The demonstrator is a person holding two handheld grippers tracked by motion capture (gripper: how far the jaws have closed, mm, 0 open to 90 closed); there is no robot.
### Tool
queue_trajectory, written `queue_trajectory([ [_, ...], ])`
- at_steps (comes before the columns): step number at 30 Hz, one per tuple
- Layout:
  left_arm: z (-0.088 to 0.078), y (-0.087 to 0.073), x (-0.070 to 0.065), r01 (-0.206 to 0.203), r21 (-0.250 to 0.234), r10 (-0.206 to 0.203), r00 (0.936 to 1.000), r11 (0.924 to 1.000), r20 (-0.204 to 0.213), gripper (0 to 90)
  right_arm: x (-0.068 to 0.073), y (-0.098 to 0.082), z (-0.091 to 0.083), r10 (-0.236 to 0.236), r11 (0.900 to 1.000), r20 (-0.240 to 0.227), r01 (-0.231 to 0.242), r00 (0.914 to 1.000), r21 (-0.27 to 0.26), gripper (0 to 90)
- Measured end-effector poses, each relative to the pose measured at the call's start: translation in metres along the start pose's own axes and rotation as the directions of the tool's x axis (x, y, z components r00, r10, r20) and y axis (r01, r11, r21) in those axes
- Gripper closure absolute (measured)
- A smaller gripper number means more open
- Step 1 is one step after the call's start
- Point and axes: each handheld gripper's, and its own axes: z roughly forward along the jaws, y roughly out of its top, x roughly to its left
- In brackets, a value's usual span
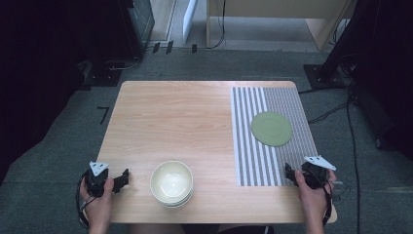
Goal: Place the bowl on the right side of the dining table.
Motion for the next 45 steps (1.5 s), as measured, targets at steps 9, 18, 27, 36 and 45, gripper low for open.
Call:
queue_trajectory([
  [9, -0.005, 0.001, 0.010, 0.094, -0.022, -0.092, 0.9936, 0.9953, 0.066, 12.2, -0.008, 0.001, -0.003, 0.093, 0.995, -0.038, -0.094, 0.9950, -0.023, 15.0],
  [18, -0.013, 0.010, 0.002, 0.064, -0.051, -0.059, 0.9940, 0.9966, 0.092, 12.2, -0.006, 0.012, -0.019, 0.128, 0.986, -0.013, -0.129, 0.9917, -0.107, 15.0],
  [27, -0.032, 0.022, -0.006, 0.061, -0.113, -0.047, 0.9907, 0.9917, 0.128, 12.2, 0.012, 0.026, -0.035, 0.105, 0.979, -0.035, -0.109, 0.9939, -0.173, 13.9],
  [36, -0.049, 0.033, -0.012, 0.074, -0.150, -0.048, 0.9840, 0.9858, 0.171, 12.2, 0.029, 0.035, -0.047, 0.087, 0.976, -0.059, -0.097, 0.9944, -0.196, 13.7],
  [45, -0.058, 0.038, -0.022, 0.048, -0.178, -0.013, 0.9808, 0.9829, 0.195, 12.1, 0.047, 0.042, -0.054, 0.059, 0.978, -0.074, -0.073, 0.9955, -0.196, 13.6],
])
